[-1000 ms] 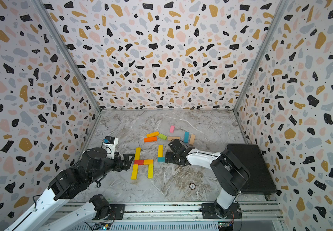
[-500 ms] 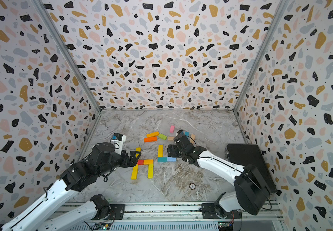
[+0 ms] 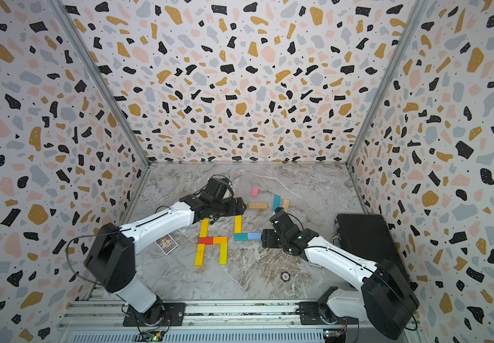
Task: Assemble the letter h with building blocks
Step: Pick up the building block from the center of the board.
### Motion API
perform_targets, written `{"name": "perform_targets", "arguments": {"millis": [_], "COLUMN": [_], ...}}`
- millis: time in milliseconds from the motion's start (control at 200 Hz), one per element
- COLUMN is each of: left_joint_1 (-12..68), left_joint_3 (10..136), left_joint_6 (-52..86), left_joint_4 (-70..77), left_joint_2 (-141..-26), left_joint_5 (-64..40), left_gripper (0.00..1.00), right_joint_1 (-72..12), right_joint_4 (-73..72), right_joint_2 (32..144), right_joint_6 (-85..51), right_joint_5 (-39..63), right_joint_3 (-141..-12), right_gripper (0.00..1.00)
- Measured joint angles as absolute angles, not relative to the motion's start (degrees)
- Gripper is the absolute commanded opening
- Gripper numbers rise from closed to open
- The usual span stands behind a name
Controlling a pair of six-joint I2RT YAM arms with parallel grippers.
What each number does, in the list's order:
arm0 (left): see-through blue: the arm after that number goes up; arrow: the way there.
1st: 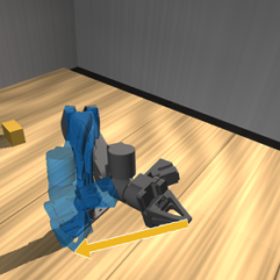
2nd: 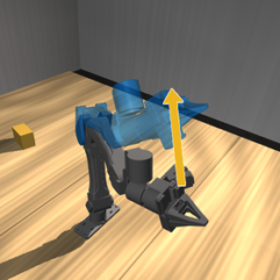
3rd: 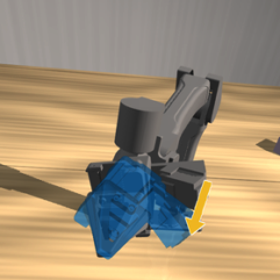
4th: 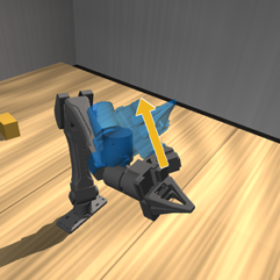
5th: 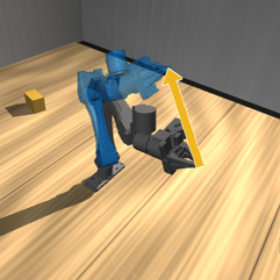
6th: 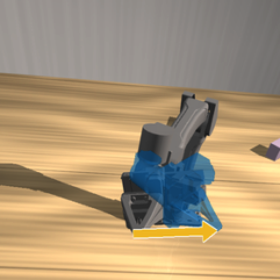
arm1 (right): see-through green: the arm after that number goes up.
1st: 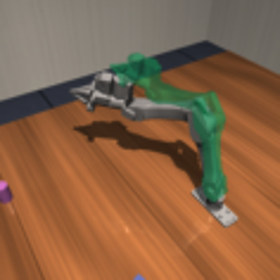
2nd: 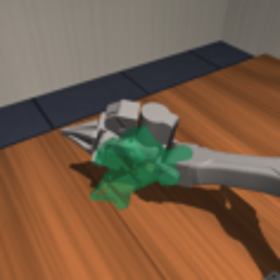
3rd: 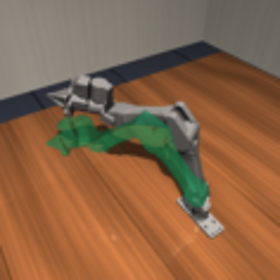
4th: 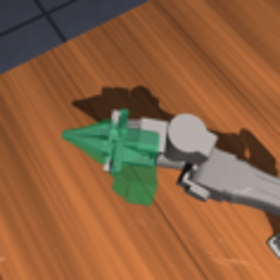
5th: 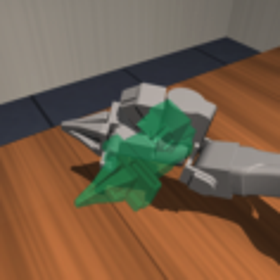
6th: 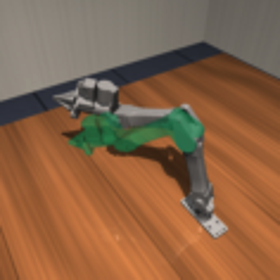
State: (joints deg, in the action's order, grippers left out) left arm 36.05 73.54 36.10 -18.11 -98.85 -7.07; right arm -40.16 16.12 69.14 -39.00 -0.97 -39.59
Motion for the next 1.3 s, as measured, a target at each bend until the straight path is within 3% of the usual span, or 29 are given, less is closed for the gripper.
{"name": "perform_targets", "arguments": {"millis": [285,731,1161,1302], "left_joint_1": [39.1,42.4,42.9,42.7], "left_joint_3": [97.0,114.0,124.6,131.4], "left_joint_6": [24.5,5.4,-1.8,-2.4], "left_joint_4": [-26.7,-41.1,-45.4,-47.7], "left_joint_2": [-121.7,-131.5,-141.4,-145.5], "left_joint_5": [-2.9,6.4,6.6,6.5], "left_gripper": [0.95,0.98,1.0,0.91], "right_joint_1": [-37.9,-35.6,-34.1,-34.1], "right_joint_4": [19.1,21.0,23.6,24.5], "right_joint_2": [58.3,56.3,52.4,52.0], "right_joint_6": [-38.1,-38.3,-38.5,-38.5], "right_joint_5": [-2.8,-2.2,-2.4,-2.4], "right_joint_3": [-35.4,-34.4,-35.0,-35.2], "right_gripper": [0.8,0.81,0.81,0.82]}}
